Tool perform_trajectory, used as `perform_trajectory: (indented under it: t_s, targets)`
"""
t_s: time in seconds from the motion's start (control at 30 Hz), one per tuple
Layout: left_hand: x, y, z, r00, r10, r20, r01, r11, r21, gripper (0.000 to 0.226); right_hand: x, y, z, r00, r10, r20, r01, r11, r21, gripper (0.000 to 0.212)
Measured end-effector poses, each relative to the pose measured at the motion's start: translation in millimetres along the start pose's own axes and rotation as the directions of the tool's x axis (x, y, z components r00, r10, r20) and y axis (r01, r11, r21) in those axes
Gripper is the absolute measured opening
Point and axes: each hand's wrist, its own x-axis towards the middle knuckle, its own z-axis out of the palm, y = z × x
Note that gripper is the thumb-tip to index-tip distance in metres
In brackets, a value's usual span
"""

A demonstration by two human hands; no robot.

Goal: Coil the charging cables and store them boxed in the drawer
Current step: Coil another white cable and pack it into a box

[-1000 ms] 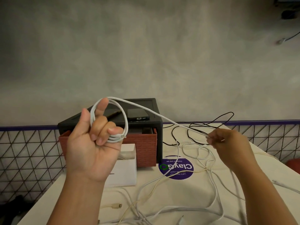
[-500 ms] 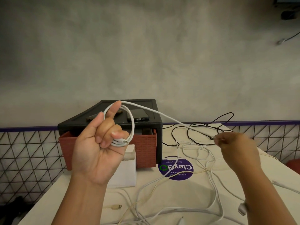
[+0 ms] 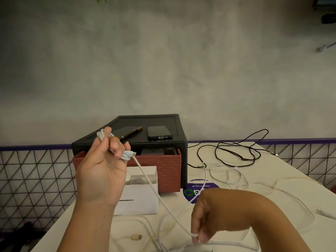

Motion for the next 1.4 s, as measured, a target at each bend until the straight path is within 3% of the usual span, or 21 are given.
perform_trajectory:
  t_s: [0.07,0.2,0.33,0.4,0.47,0.5,0.53,0.6,0.67,0.77,0.83,0.93,1.1,1.27,1.4]
  targets:
    - [-1,-4,1,0.999,0.019,-0.043,-0.015,0.995,0.094,0.017,-10,-15,-2,0.996,-0.082,0.024,0.082,0.996,0.023,0.015]
    - [-6,-12,9,0.999,-0.010,0.034,0.000,0.954,0.299,0.028,-26,-32,-4,0.972,-0.236,-0.007,0.236,0.971,0.035,0.018]
    - [-8,-28,10,0.980,-0.103,0.169,-0.045,0.713,0.699,0.037,-38,-35,-10,0.906,-0.422,-0.039,0.423,0.896,0.132,0.011]
    - [-13,-32,12,0.935,-0.254,0.246,-0.051,0.591,0.805,0.033,-40,-33,-12,0.854,-0.491,-0.171,0.520,0.810,0.270,0.010]
    - [-19,-32,15,0.879,-0.386,0.278,-0.020,0.553,0.833,0.021,-41,-27,-13,0.779,-0.508,-0.367,0.626,0.664,0.409,0.009]
    - [-21,-31,15,0.854,-0.442,0.276,0.003,0.533,0.846,0.041,-40,-23,-15,0.733,-0.500,-0.461,0.678,0.592,0.435,0.004]
    - [-22,-30,15,0.829,-0.485,0.278,0.025,0.529,0.848,0.059,-38,-20,-16,0.693,-0.465,-0.551,0.714,0.549,0.435,0.015]
    - [-23,-28,18,0.816,-0.500,0.288,0.076,0.589,0.805,0.067,-36,-14,-19,0.661,-0.371,-0.653,0.734,0.500,0.459,0.031]
    - [-25,-25,23,0.819,-0.485,0.307,0.103,0.650,0.753,0.057,-33,-12,-20,0.638,-0.289,-0.714,0.746,0.464,0.478,0.027]
    - [-25,-29,24,0.840,-0.450,0.303,0.135,0.714,0.687,0.065,-27,-17,-18,0.650,-0.189,-0.736,0.725,0.444,0.526,0.009]
    - [-25,-30,26,0.879,-0.402,0.257,0.188,0.787,0.588,0.048,-23,-18,-16,0.663,-0.146,-0.734,0.705,0.453,0.546,0.012]
    - [-22,-29,22,0.894,-0.388,0.223,0.278,0.873,0.401,0.031,-21,-20,-15,0.681,-0.146,-0.717,0.689,0.461,0.559,0.010]
    - [-15,-23,17,0.871,-0.434,0.232,0.407,0.900,0.156,0.047,-24,-21,-13,0.740,-0.289,-0.608,0.644,0.568,0.513,0.022]
    - [-14,-20,24,0.904,-0.423,0.058,0.416,0.903,0.104,0.040,-24,-23,-10,0.805,-0.313,-0.504,0.561,0.677,0.476,0.041]
    - [-10,-22,23,0.910,-0.409,-0.067,0.414,0.903,0.114,0.037,-18,-27,-7,0.780,-0.292,-0.553,0.602,0.590,0.538,0.073]
